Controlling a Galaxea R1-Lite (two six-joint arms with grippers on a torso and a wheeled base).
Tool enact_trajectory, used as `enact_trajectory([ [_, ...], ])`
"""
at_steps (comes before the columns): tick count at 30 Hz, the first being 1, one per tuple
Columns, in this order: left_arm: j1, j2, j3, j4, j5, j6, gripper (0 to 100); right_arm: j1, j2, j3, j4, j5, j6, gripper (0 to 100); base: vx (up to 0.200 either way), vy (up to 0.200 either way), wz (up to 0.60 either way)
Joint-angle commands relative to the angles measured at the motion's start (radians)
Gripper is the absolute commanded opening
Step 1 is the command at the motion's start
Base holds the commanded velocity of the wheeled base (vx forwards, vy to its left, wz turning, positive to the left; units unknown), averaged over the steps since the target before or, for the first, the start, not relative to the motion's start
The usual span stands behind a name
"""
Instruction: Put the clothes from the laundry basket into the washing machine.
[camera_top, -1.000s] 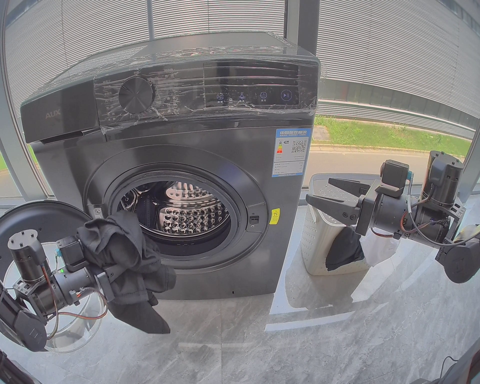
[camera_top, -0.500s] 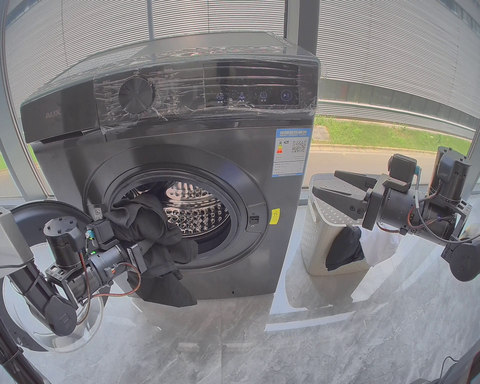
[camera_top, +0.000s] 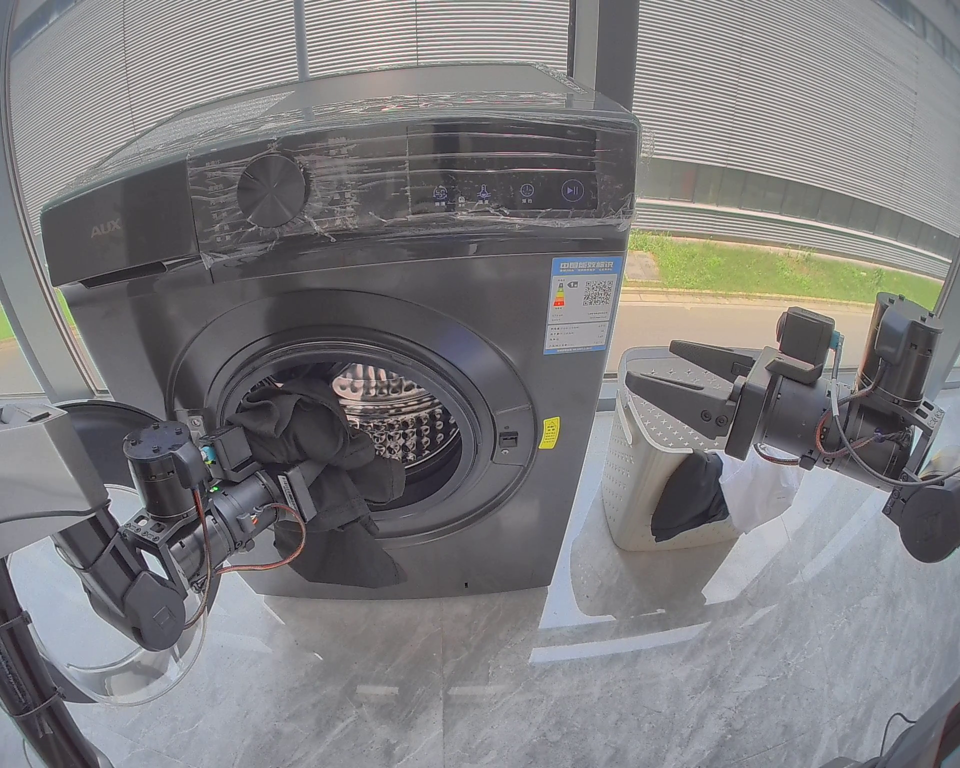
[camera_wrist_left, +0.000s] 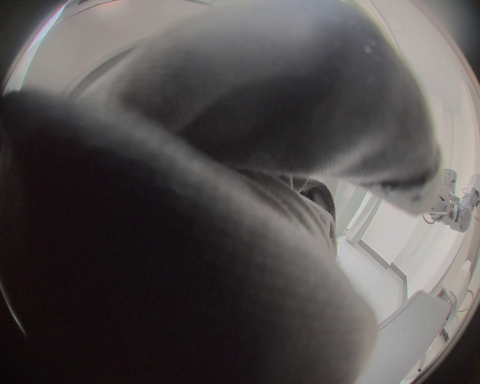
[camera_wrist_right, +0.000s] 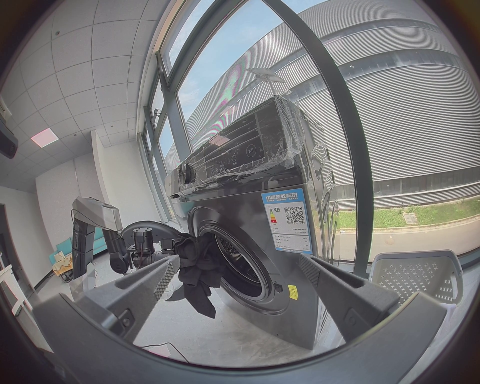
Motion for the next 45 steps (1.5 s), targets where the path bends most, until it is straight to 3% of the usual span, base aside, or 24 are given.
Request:
enact_trajectory([
  [1,0.0,0.047,-0.05,-0.003,0.0,0.001,0,0.0,-0.001,-0.001,0.0,0.001,0.0,100,0.0,0.0,0.0],
  [9,-0.001,0.059,-0.07,-0.003,0.002,-0.013,0,-0.002,-0.001,0.0,0.0,0.001,0.001,100,0.0,0.0,0.0],
  [10,-0.006,0.055,-0.07,-0.003,0.014,-0.042,0,-0.002,0.002,0.0,0.0,0.001,0.001,100,0.0,0.0,0.0],
  [13,-0.009,0.056,-0.068,-0.01,0.032,-0.065,0,-0.002,0.003,-0.001,0.0,0.001,0.001,100,0.0,0.0,0.0],
  [18,-0.009,0.059,-0.07,-0.025,0.026,-0.061,0,-0.002,0.003,-0.001,0.0,0.001,0.001,100,0.0,0.0,0.0],
  [31,-0.017,0.079,-0.078,-0.028,0.028,-0.052,0,-0.002,0.005,-0.001,0.0,0.001,0.001,100,0.185,0.0,0.0],
  [40,-0.078,0.119,-0.075,-0.037,0.054,-0.064,0,-0.017,0.003,-0.003,0.0,0.001,0.001,100,0.0,0.0,0.0],
  [42,-0.078,0.122,-0.078,-0.036,0.072,-0.071,0,-0.02,0.002,-0.003,0.0,0.001,0.001,100,0.0,0.0,0.0],
  [45,-0.078,0.144,-0.095,-0.037,0.16,-0.137,0,-0.03,0.002,-0.005,0.0,0.001,0.0,100,0.0,0.0,0.0],
])
